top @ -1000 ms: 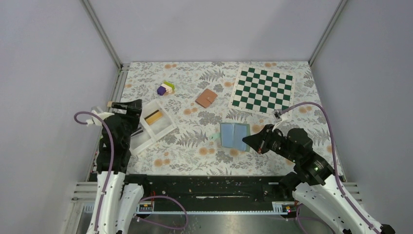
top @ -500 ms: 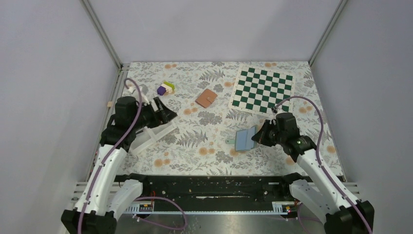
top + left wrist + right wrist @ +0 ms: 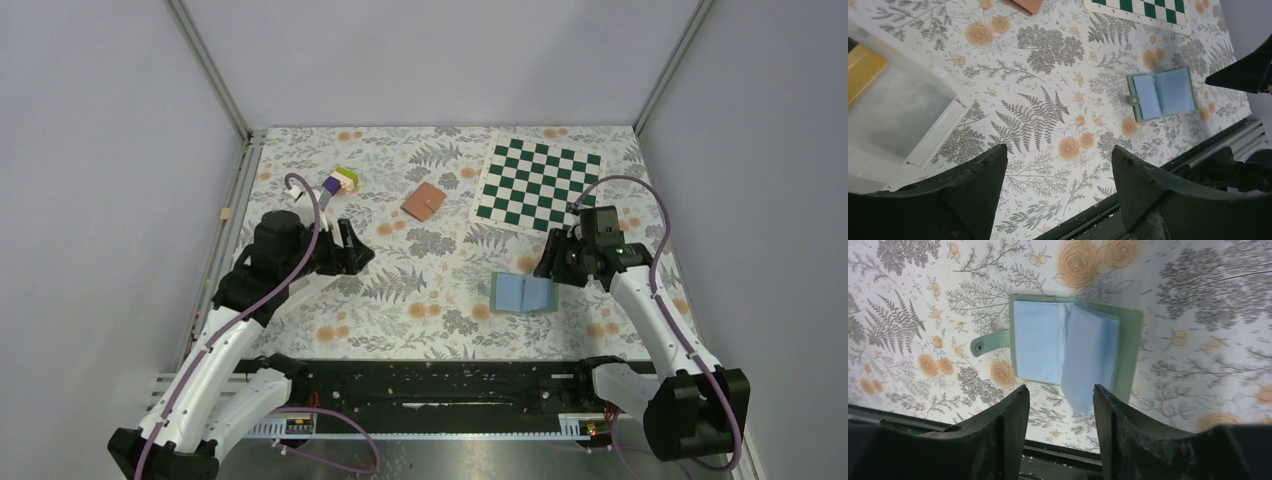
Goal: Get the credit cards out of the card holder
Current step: Place the card holder at the center of the board, then pick up the card holder from the center of the board.
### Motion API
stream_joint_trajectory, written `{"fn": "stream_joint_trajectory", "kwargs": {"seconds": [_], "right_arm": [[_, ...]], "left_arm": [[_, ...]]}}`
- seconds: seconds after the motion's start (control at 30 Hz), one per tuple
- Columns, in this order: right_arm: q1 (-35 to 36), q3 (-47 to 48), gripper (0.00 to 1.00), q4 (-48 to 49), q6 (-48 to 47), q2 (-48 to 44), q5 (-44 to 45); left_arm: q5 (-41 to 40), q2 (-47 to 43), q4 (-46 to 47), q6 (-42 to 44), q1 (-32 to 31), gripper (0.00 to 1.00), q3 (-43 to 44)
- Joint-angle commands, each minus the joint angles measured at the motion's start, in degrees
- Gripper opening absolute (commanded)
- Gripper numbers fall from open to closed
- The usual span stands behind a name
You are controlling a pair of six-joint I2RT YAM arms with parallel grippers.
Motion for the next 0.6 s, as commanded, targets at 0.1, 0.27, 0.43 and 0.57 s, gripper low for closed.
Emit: {"fn": "stream_joint_trajectory", "kwargs": {"seconds": [0.1,0.27,0.43,0.57], "right_arm": [[-0.5,7.6,0.6,-6.4,2.2,-7.3,7.1],[-0.4,5.6,0.59,4.5,9.4,-14.5,-7.8],[-0.4,7.9,0.6,3.4,9.3,-18.7,-11.0],[-0.4,7.8,0.62,5.7,11.0,-23.8,-15.4]], "left_arm": [[-6.9,-1.5,1.1,1.8,-0.1,0.76,0.6],[-8.6,2.9,0.8,2.2,-2.4,0.76,3.8],[-12.0,18.0,-0.5,1.5,-5.7,0.75,13.2],[-14.5,32.8,-2.3,1.8,-6.8,0.78,24.6]]}}
